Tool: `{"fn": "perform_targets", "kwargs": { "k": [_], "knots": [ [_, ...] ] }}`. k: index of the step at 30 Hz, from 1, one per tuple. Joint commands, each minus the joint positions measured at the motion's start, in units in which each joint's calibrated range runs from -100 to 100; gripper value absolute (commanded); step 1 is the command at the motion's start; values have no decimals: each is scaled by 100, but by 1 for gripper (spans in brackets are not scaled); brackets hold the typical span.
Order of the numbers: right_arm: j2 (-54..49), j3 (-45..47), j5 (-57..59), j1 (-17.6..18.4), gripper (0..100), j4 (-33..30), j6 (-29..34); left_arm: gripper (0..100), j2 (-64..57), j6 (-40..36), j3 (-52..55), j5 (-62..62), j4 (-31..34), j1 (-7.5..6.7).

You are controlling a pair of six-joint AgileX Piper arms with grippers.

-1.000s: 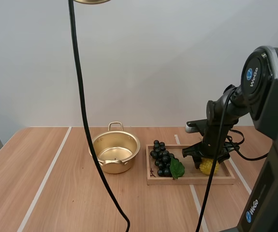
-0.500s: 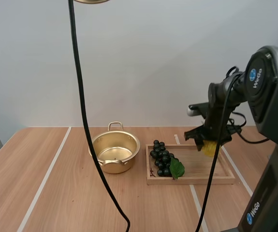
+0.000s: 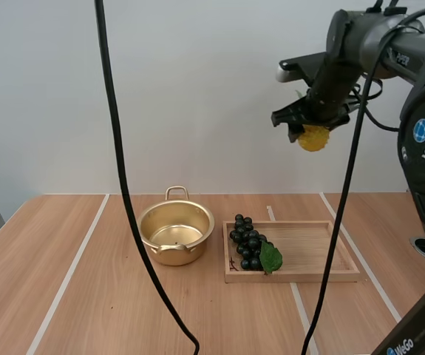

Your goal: Open the pot, put the pineapple inside, and close it

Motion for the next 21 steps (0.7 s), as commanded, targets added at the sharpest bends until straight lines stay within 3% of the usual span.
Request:
{"fn": "perform_targets", "kwargs": {
  "k": [1,13,21],
  "knots": [
    [-102,-254,294,253,0,170,-65,0,-49,12,-238,-240,-82,9],
    [169,-270,293,1447,0,216,-177,0,-49,12,-1105,-58,289,9],
    [648,-270,409,1835,0,216,-356,0,-102,12,-1232,462,629,9]
  ]
}}
